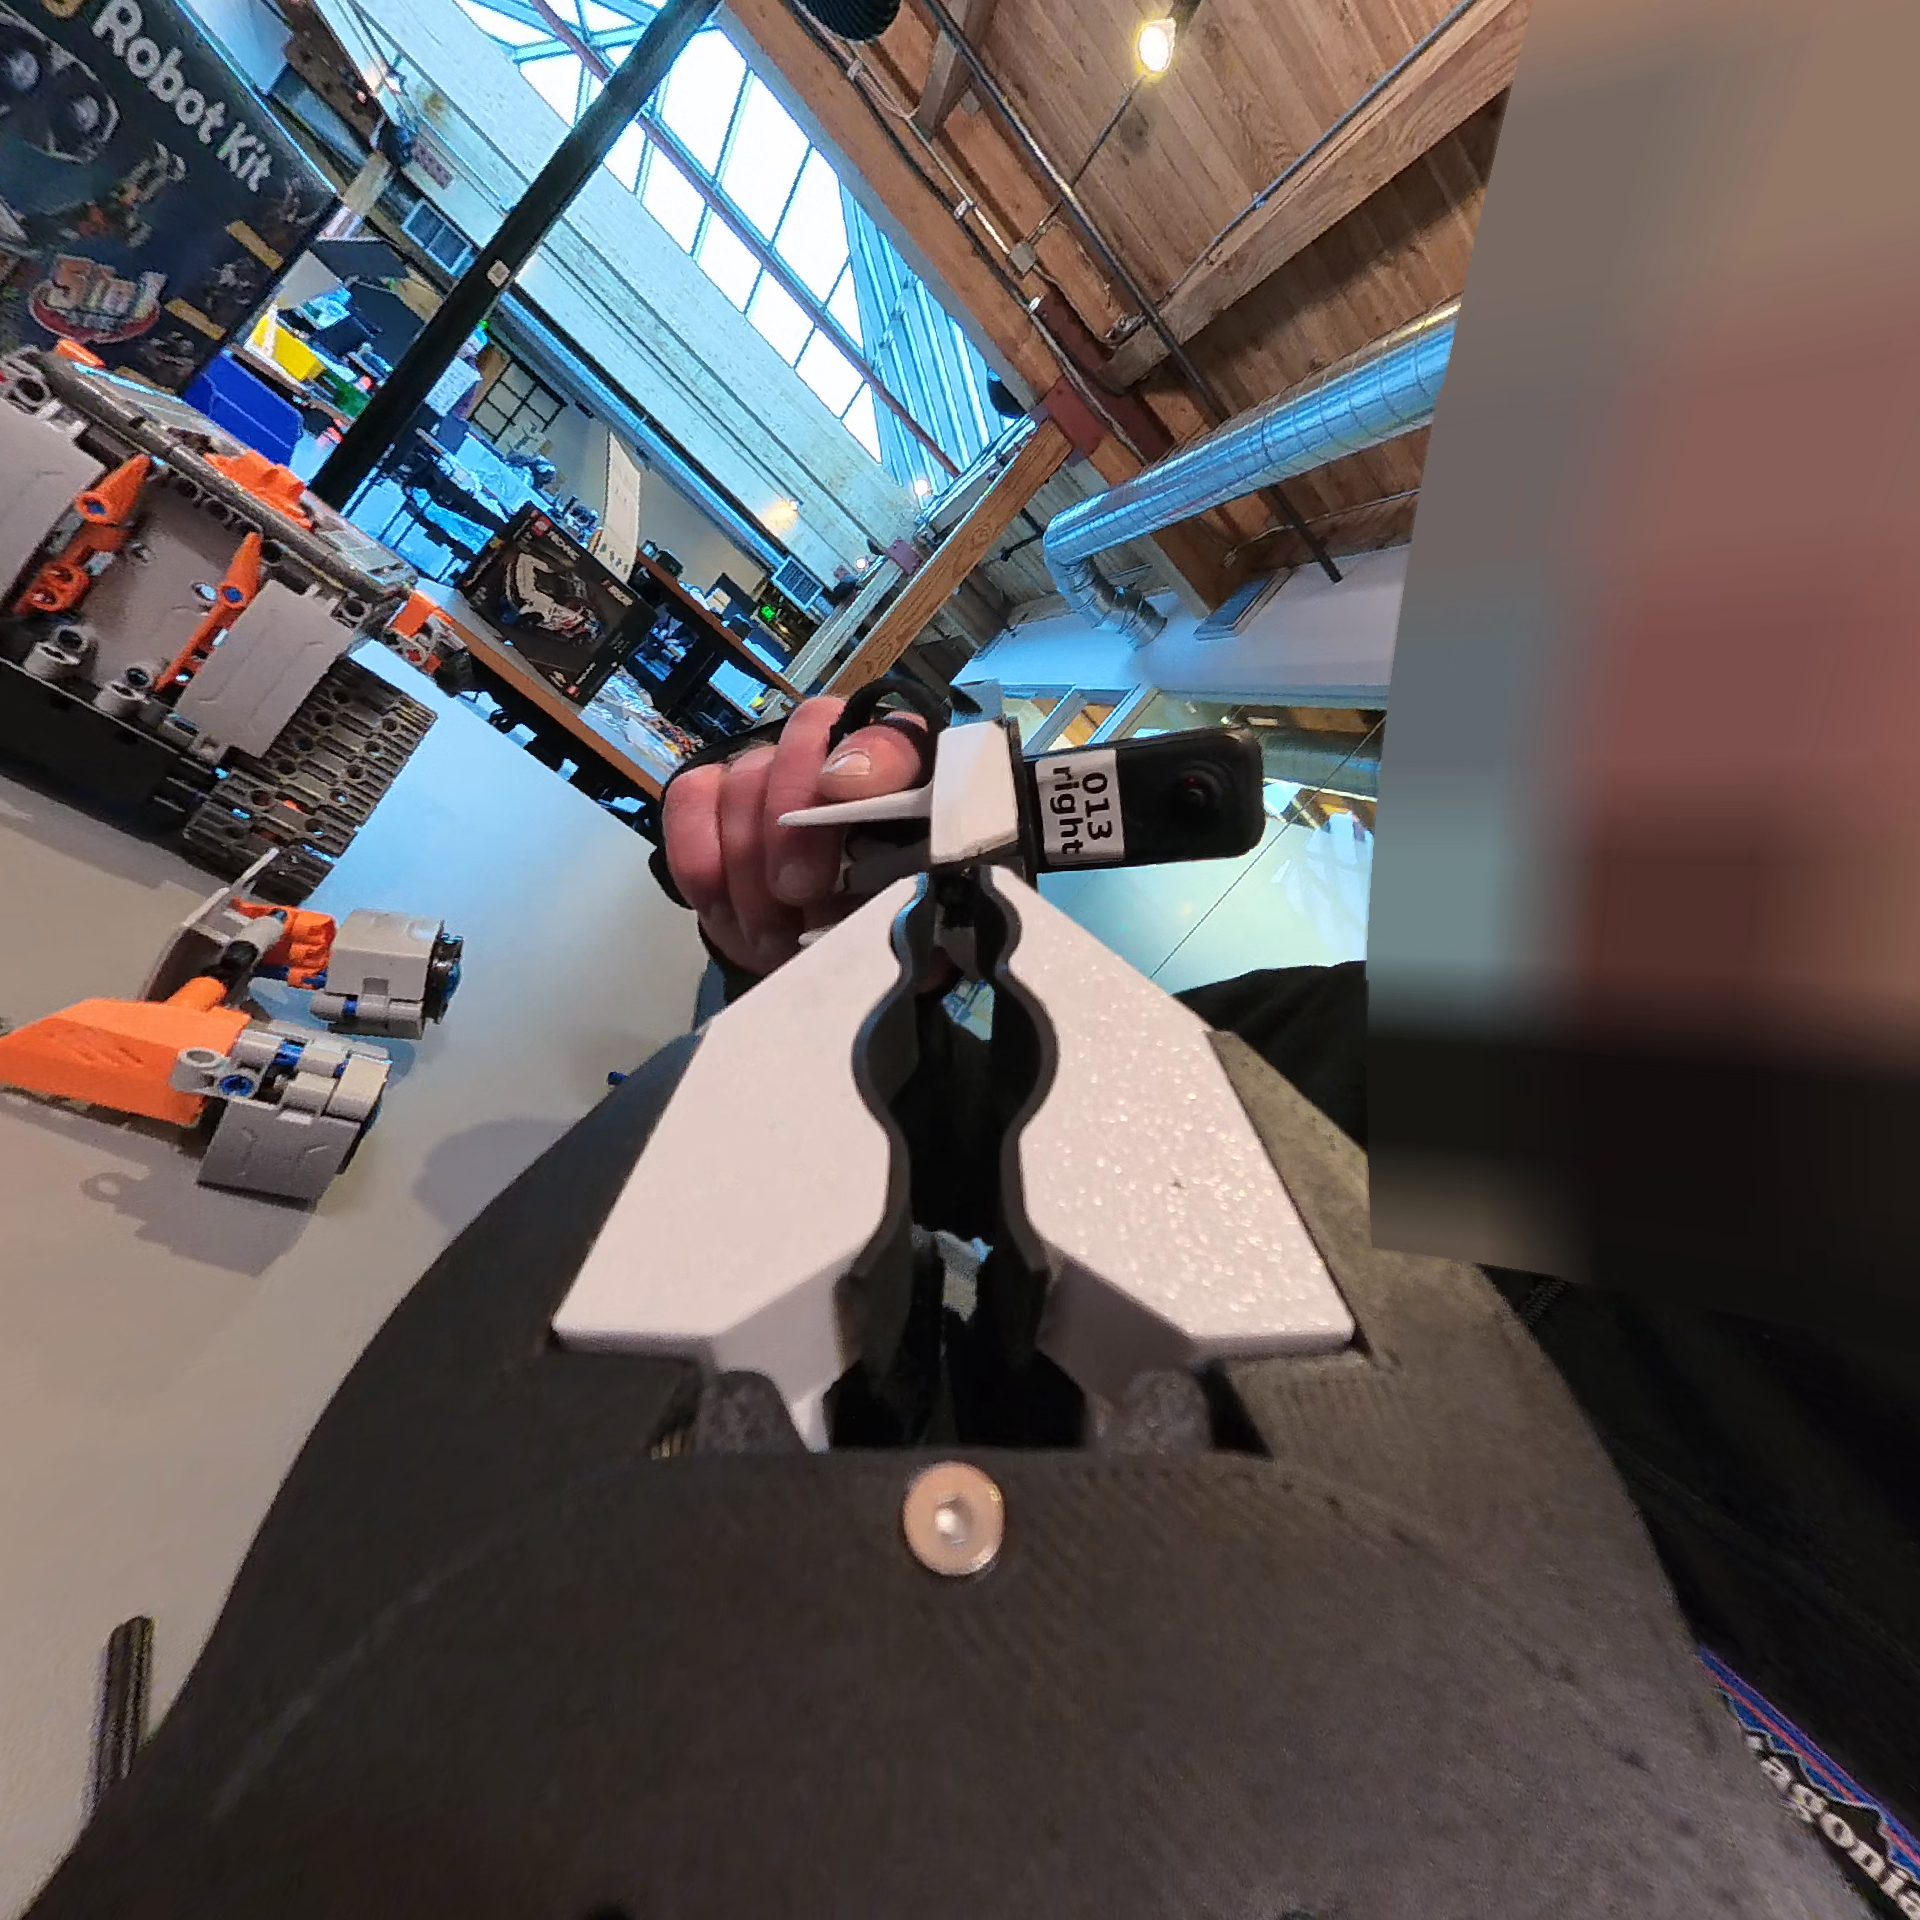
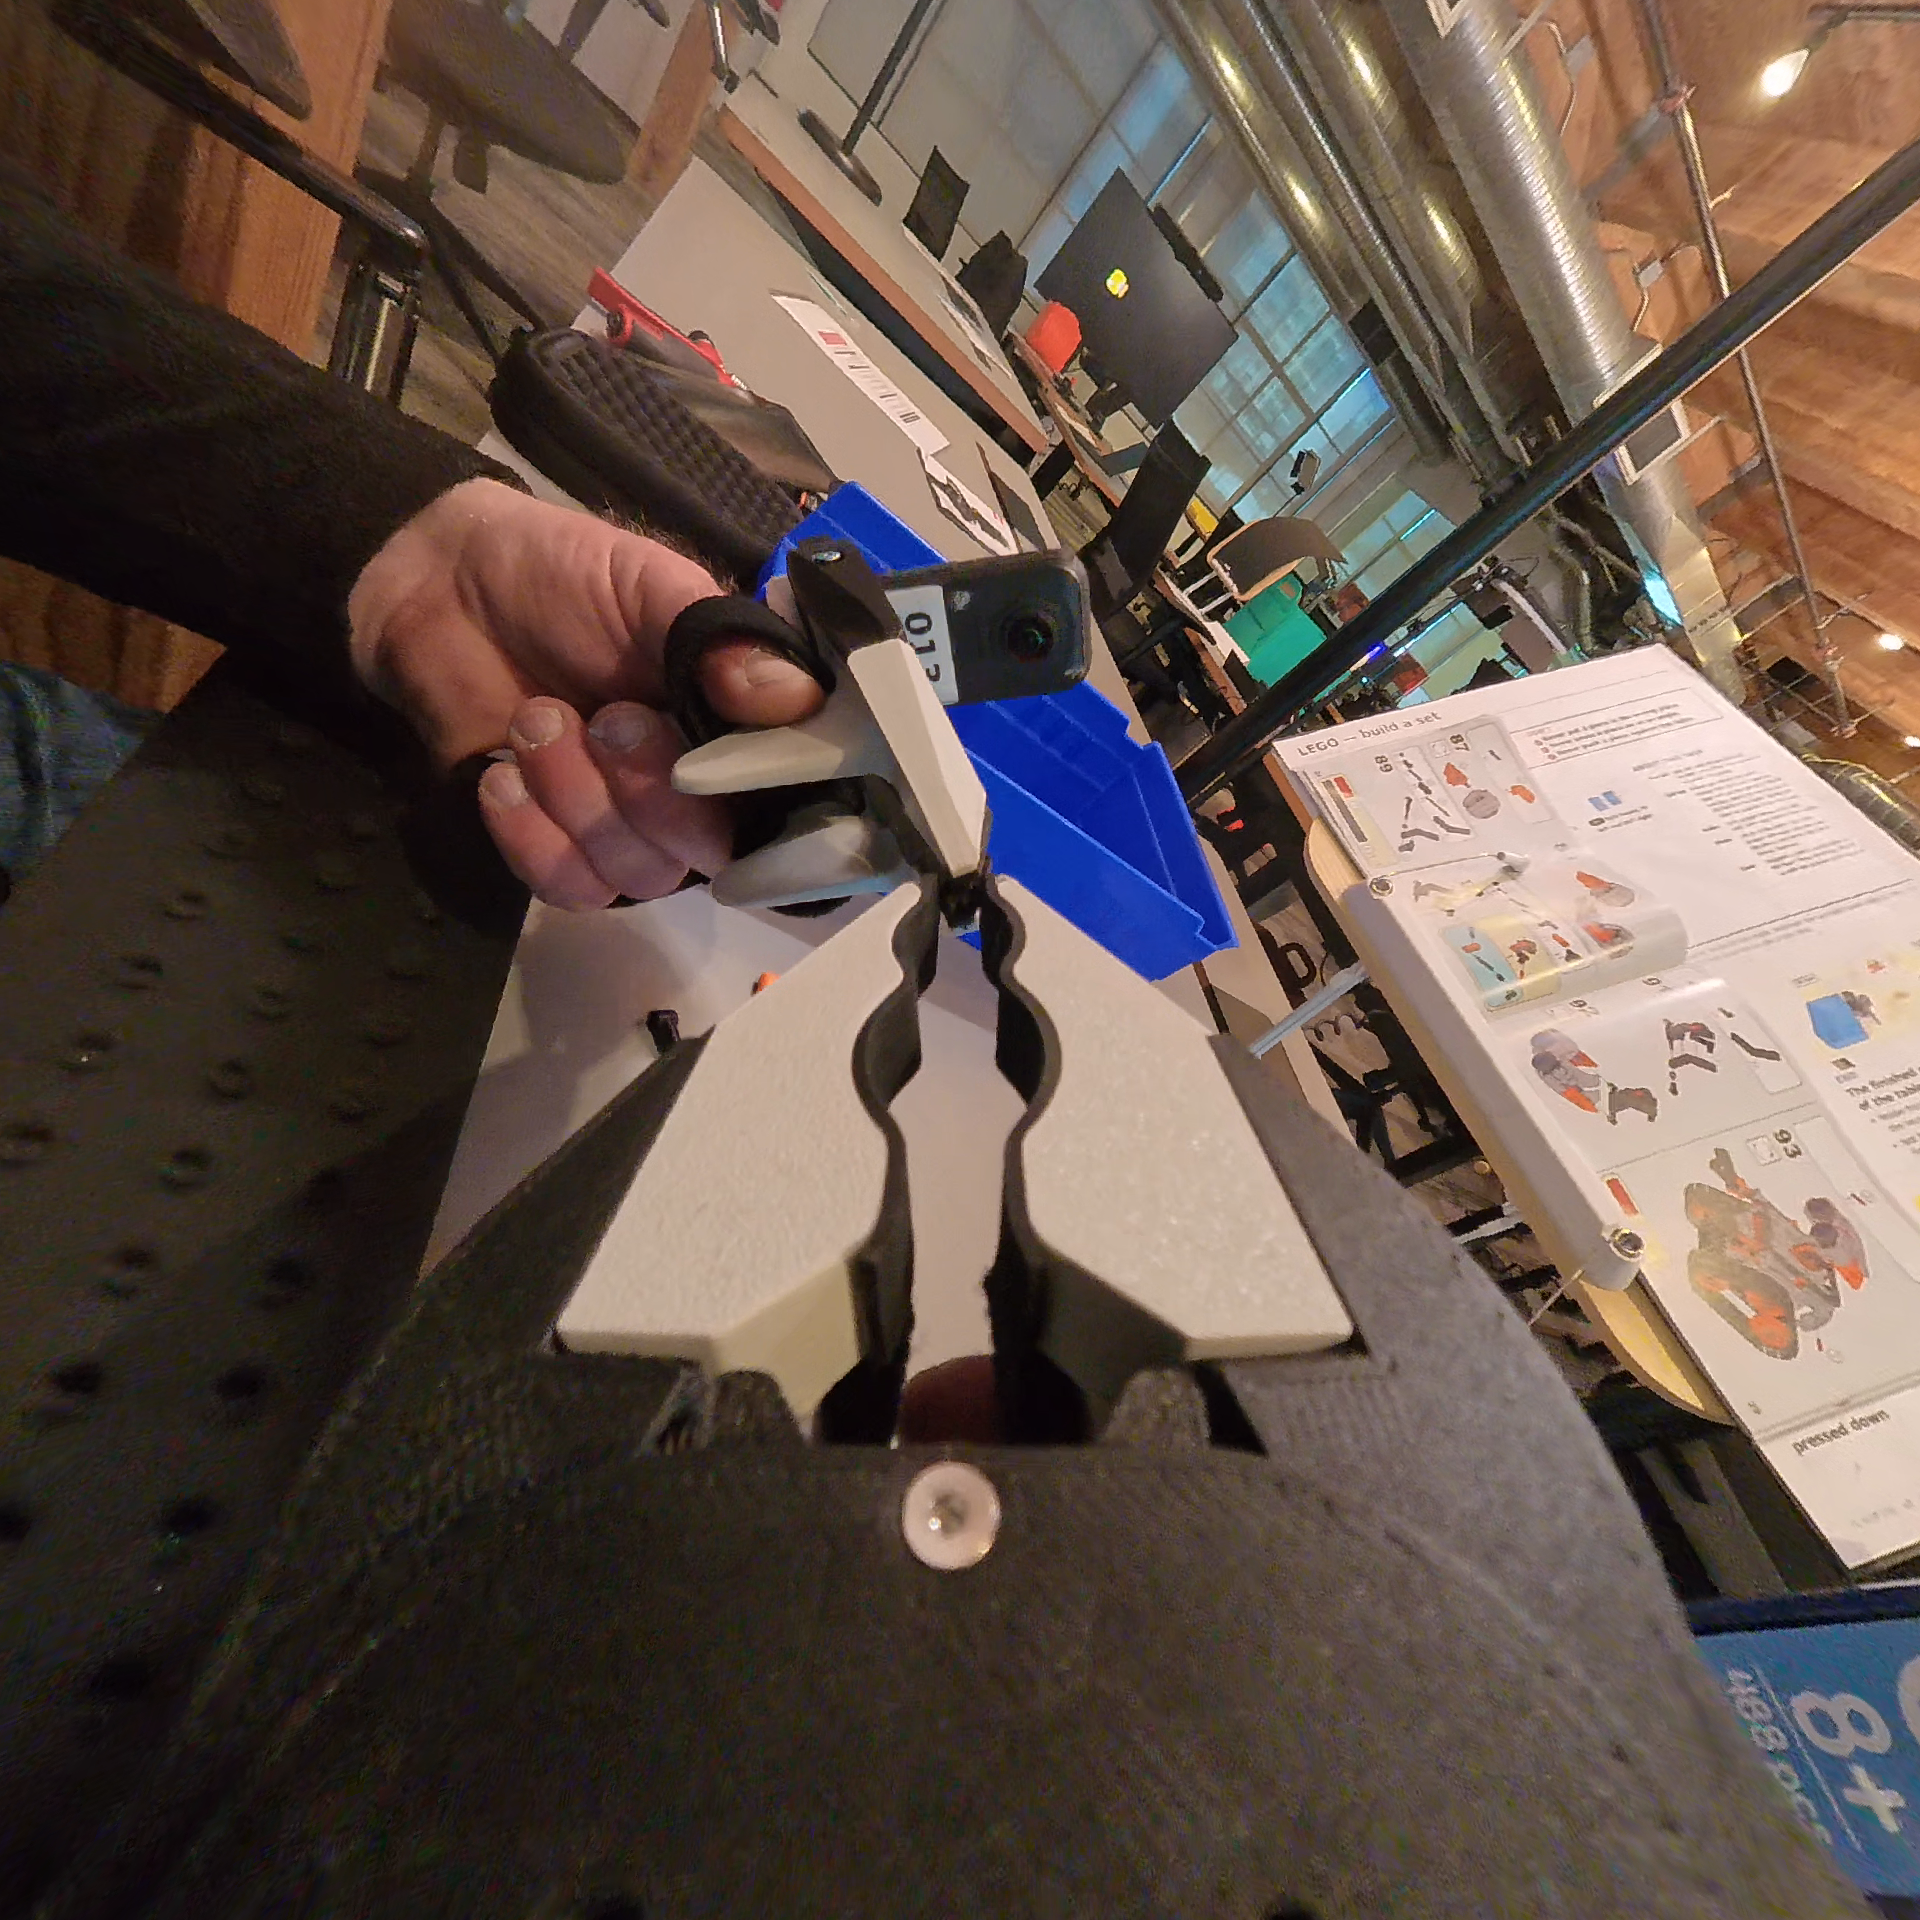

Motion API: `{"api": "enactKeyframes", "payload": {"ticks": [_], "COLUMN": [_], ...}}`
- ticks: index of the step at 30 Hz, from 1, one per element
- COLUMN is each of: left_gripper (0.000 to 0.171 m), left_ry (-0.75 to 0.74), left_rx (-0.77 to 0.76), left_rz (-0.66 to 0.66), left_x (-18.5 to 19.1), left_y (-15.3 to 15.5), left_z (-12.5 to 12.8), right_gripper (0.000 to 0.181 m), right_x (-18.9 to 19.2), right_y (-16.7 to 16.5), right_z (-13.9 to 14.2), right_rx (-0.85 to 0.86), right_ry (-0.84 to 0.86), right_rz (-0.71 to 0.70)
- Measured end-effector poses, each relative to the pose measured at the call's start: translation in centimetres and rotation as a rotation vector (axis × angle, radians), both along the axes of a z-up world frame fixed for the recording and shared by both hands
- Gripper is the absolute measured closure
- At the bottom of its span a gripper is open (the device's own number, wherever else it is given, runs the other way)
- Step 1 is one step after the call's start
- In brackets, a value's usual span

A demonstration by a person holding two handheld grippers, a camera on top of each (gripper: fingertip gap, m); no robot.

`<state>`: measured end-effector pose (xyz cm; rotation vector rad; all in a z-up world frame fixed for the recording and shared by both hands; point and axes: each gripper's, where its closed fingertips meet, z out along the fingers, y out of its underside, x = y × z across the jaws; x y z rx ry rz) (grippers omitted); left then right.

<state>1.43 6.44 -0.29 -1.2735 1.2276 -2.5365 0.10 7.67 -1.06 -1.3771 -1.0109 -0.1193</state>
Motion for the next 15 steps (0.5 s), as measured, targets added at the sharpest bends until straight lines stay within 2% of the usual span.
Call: {"api": "enactKeyframes", "payload": {"ticks": [6,10,11,13,15], "left_gripper": [0.167,0.158,0.157,0.153,0.151], "left_ry": [0.011,0.059,0.102,0.223,0.338], "left_rx": [0.008,0.146,0.231,0.544,0.754], "left_rz": [0.003,0.083,0.123,0.228,0.238], "left_x": [0.2,-0.4,-0.4,-0.5,-1.0], "left_y": [-0.2,0.5,0.9,1.7,1.9], "left_z": [-0.2,-1.3,-2.3,-5.7,-8.3], "right_gripper": [0.177,0.177,0.177,0.177,0.177], "right_x": [0.0,0.7,1.0,1.6,2.0], "right_y": [-0.1,0.1,0.1,0.1,0.1], "right_z": [-0.4,-1.1,-1.2,-1.6,-2.3], "right_rx": [-0.026,-0.063,-0.073,-0.101,-0.132], "right_ry": [-0.016,-0.009,-0.003,0.009,0.011], "right_rz": [0.001,-0.014,-0.02,-0.027,-0.03]}}
